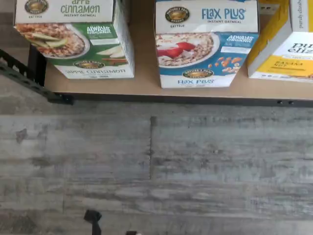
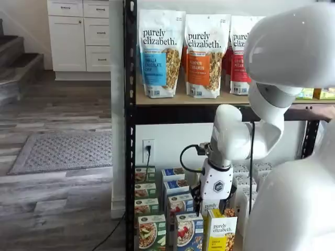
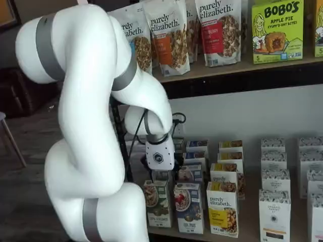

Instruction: Pick up the blue and white box that is on the bottom shelf, the second box from the left

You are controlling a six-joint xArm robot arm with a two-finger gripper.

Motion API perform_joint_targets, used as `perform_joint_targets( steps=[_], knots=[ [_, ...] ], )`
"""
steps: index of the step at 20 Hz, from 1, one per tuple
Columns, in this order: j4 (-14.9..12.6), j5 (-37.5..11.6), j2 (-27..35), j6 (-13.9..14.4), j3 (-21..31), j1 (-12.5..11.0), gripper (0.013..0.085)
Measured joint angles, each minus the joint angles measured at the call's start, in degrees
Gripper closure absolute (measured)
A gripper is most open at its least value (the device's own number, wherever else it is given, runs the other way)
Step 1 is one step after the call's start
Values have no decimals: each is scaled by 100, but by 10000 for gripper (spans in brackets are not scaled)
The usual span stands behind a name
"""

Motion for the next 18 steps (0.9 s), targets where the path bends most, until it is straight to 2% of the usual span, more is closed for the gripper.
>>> perform_joint_targets(
  steps=[4, 8, 18],
  knots=[
    [-7, -274, 410, 27, -147, 35, 130],
    [-149, -527, 765, 152, -282, 41, 130],
    [-147, -1027, 1527, 151, -607, 58, 130]
  ],
)
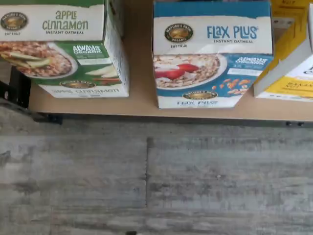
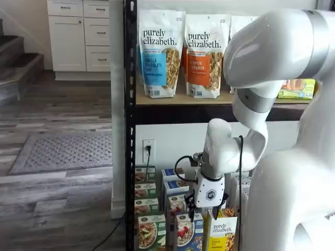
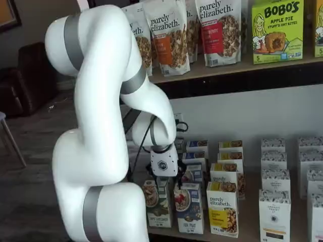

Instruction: Pick up the blue and white box that is on the bottom shelf, the second box from the left

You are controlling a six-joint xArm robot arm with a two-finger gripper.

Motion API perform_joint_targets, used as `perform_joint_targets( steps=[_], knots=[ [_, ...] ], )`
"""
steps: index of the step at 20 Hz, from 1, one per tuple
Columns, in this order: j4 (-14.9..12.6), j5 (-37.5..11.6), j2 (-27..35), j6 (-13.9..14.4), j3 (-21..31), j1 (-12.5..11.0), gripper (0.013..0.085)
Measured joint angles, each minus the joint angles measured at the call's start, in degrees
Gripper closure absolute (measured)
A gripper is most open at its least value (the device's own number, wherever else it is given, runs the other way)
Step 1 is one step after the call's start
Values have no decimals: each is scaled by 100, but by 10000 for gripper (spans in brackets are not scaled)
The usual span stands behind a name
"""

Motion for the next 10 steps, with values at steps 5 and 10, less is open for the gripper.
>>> perform_joint_targets(
  steps=[5, 10],
  knots=[
    [-163, -150, 310, 133, -160, -18, 130],
    [-274, -406, 642, 229, -311, -26, 130]
  ],
)
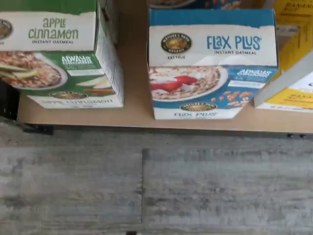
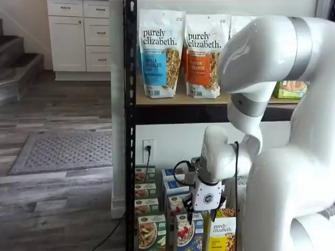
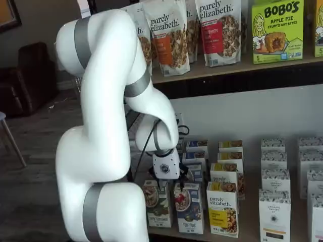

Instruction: Pick up the blue and white box that is on the bottom shelf, the second box from the left

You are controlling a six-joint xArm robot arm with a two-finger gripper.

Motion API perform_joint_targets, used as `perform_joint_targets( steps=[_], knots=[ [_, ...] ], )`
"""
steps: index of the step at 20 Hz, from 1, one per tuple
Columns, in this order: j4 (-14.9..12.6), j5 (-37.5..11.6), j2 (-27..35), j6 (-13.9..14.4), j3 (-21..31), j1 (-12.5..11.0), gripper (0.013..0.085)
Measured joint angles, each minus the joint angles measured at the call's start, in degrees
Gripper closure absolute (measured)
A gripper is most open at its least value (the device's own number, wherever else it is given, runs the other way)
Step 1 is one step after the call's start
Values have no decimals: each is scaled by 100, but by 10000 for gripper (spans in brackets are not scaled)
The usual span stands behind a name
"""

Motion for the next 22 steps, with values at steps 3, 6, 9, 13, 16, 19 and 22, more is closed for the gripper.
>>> perform_joint_targets(
  steps=[3, 6, 9, 13, 16, 19, 22],
  knots=[
    [48, -146, 158, -55, -71, -2, 130],
    [-48, -209, 297, 8, -155, -35, 130],
    [-12, -272, 431, -50, -227, -56, 130],
    [-5, -337, 620, -86, -343, -86, 130],
    [-189, -406, 802, 55, -460, -125, 130],
    [-180, -476, 1011, 35, -597, -133, 130],
    [-62, -551, 1174, -73, -702, -122, 130]
  ],
)
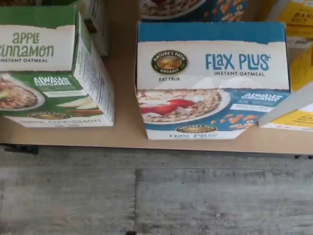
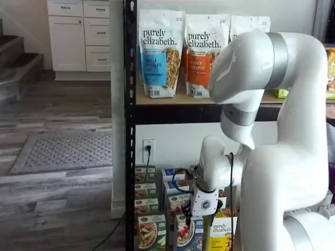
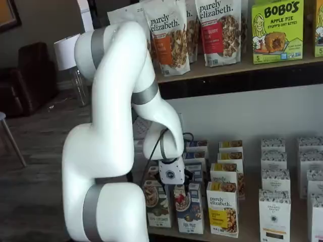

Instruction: Pick up the blue and white box that is on the bottom shelf, the second box from the left

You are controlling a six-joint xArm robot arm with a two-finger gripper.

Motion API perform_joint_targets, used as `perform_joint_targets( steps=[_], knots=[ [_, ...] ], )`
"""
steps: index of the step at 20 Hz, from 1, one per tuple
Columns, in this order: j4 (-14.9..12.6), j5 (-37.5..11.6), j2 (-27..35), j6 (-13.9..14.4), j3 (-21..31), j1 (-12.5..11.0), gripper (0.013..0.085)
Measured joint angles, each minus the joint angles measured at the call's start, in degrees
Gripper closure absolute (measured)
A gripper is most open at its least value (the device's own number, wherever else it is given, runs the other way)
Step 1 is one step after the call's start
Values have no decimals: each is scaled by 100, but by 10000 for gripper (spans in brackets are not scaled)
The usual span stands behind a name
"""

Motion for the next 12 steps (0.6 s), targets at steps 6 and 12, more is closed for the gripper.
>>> perform_joint_targets(
  steps=[6, 12],
  knots=[
    [-37, -90, 241, 26, -174, -8, 130],
    [103, -147, 395, -86, -289, 21, 130]
  ],
)
